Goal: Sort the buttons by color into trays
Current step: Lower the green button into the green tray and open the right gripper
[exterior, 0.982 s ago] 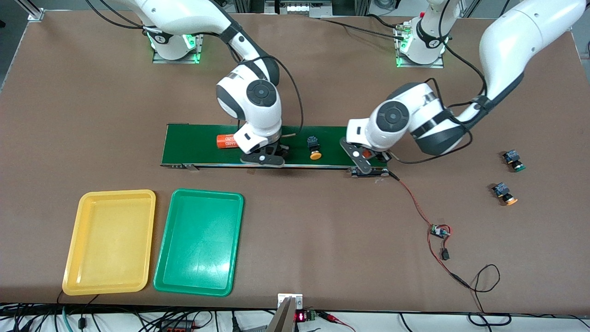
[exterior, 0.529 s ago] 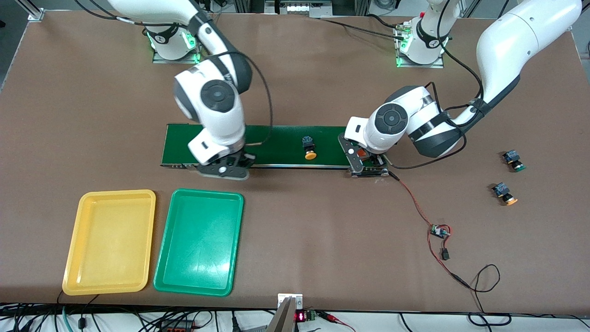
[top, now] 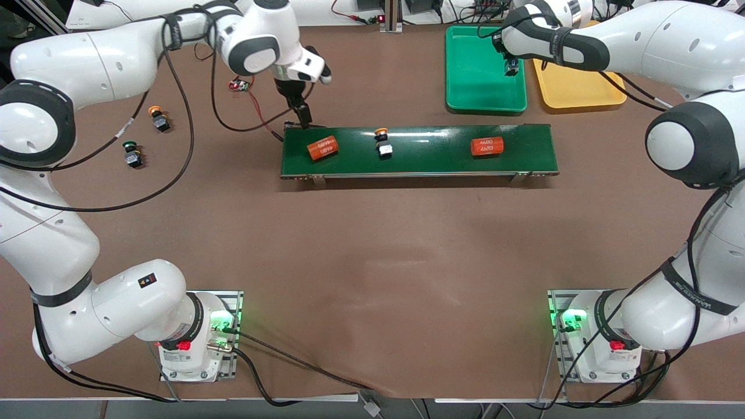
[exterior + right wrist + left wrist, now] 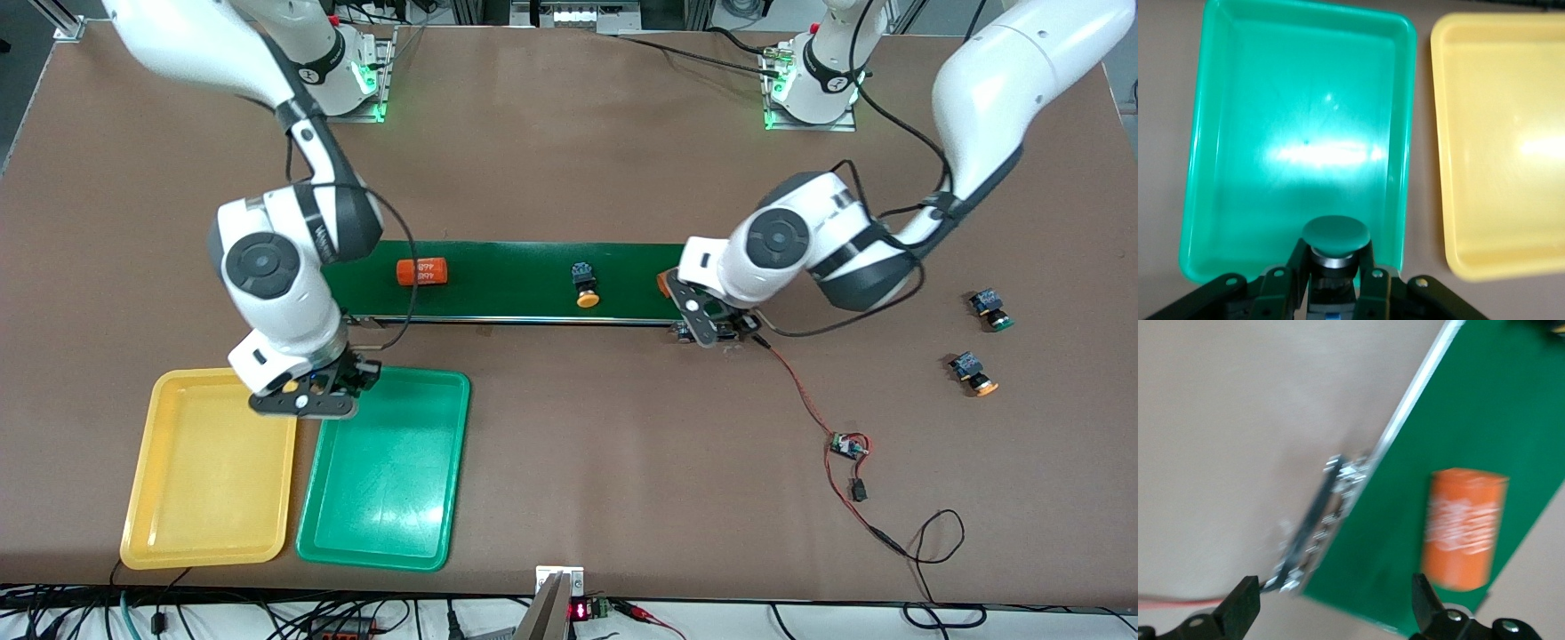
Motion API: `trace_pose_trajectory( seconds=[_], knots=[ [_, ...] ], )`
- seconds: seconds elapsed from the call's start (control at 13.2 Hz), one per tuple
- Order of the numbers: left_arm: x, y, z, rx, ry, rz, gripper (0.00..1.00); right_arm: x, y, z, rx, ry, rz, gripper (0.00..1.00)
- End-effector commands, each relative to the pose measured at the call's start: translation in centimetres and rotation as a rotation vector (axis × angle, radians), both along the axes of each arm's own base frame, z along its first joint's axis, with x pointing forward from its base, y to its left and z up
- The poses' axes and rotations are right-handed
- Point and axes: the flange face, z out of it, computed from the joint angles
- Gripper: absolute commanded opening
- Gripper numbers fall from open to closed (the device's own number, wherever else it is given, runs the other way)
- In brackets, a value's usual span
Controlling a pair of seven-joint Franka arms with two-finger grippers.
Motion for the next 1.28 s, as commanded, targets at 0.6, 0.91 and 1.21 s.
trace_pose_trajectory(
  seconds=[0.6,0.91,1.21],
  knots=[
    [7.6,27.3,-2.8,0.231,-0.023,0.798,1.0,4.4,-0.9,-10.1,0.047,-0.129,0.106,0.22],
    [7.7,36.1,-5.6,0.355,-0.05,0.879,1.0,4.5,-1.0,-10.9,0.065,-0.156,0.106,0.97],
    [7.8,41.3,-5.4,0.307,-0.052,1.175,1.0,3.8,-1.1,-9.2,0.069,-0.143,0.092,1.0]
  ],
)
